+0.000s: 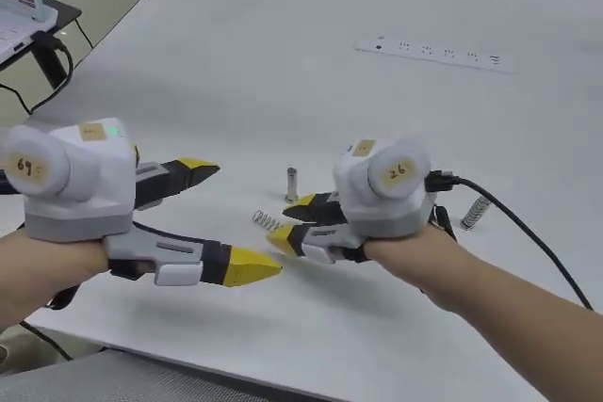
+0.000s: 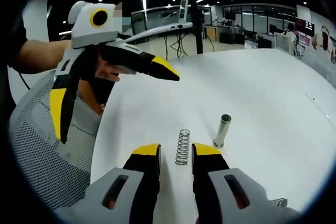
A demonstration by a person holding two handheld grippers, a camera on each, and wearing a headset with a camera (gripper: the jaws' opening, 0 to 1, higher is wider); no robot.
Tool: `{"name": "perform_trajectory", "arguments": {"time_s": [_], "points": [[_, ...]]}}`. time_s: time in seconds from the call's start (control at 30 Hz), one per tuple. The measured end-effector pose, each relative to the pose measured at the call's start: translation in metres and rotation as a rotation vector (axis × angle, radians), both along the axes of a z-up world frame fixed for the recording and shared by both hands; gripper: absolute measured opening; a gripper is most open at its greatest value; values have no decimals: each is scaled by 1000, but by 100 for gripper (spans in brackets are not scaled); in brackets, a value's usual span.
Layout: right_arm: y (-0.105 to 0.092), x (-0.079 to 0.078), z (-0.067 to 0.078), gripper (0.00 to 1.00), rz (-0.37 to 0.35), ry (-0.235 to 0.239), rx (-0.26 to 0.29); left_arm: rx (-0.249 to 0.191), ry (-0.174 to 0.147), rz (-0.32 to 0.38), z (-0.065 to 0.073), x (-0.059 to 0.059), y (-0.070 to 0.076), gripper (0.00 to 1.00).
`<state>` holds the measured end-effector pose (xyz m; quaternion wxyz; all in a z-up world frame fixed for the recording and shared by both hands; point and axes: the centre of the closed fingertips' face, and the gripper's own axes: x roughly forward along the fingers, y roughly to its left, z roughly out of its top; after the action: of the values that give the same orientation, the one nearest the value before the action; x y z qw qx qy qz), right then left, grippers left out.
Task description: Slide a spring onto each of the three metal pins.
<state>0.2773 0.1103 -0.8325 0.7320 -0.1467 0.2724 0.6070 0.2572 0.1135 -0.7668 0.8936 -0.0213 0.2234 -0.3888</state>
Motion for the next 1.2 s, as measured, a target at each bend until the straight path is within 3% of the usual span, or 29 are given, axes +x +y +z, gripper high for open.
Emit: {"name": "perform_trajectory", "arguments": {"time_s": [0.4, 0.53, 0.7, 0.73, 0.87, 1.2], "points": [[-8, 0, -22, 9, 19, -13, -76, 0, 7, 2, -3, -1, 1, 95], [-8, 0, -20, 9, 11, 4, -57, 2, 12, -1, -4, -2, 0, 94], [-7, 0, -19, 9, 27, -7, -62, 4, 12, -4, -4, -2, -1, 94], [-6, 1, -19, 9, 35, -29, -65, 4, 12, -2, -4, -2, 0, 94], [-7, -2, -19, 8, 42, -20, -64, 5, 15, 0, -4, -3, 1, 94], [-26, -11, 8, 8, 74, -46, -20, 9, 21, -13, -5, -3, -3, 93]]}}
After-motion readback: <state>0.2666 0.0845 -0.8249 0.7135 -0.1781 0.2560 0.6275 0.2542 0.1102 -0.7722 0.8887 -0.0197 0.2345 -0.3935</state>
